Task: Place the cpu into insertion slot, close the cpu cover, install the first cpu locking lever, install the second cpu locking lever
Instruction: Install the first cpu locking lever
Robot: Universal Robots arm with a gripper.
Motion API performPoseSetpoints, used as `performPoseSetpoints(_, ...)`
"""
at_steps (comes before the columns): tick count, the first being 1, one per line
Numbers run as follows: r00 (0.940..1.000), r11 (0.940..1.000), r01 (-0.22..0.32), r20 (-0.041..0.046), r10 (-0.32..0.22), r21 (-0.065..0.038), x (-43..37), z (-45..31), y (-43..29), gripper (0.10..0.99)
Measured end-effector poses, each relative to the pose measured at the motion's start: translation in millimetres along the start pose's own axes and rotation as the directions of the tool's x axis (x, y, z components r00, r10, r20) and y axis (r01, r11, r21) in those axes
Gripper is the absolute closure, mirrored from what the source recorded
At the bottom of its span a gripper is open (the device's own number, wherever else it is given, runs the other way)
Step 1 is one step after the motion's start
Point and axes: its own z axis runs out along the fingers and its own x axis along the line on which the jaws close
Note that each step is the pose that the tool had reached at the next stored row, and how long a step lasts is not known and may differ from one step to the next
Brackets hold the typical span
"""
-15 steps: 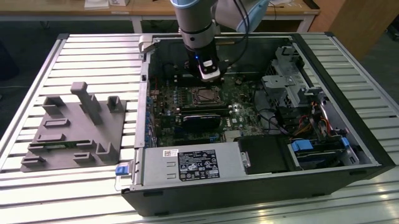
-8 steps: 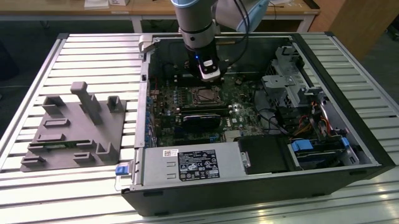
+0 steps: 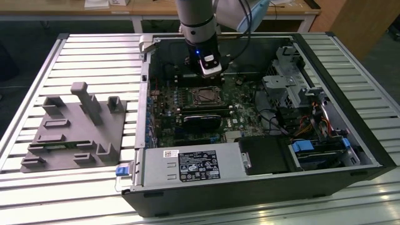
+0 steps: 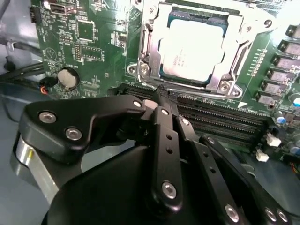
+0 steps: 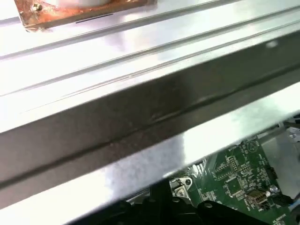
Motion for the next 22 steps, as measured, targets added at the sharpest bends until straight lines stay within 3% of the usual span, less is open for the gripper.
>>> performPoseSetpoints(8,1.0,1.0,0.0,0.0,0.0,0.0,-0.5,-2.5,0.5,0.98)
performPoseSetpoints(10,1.0,1.0,0.0,-0.0035,0.0,0.002,-0.6,-2.4,0.5,0.98)
performPoseSetpoints(18,0.9992,0.9984,0.005,-0.0409,-0.002,0.057,-1.9,-0.9,0.8,0.98)
performPoseSetpoints(22,0.9981,0.9969,0.006,-0.0622,-0.001,0.078,-3.6,-0.5,-0.8,0.98)
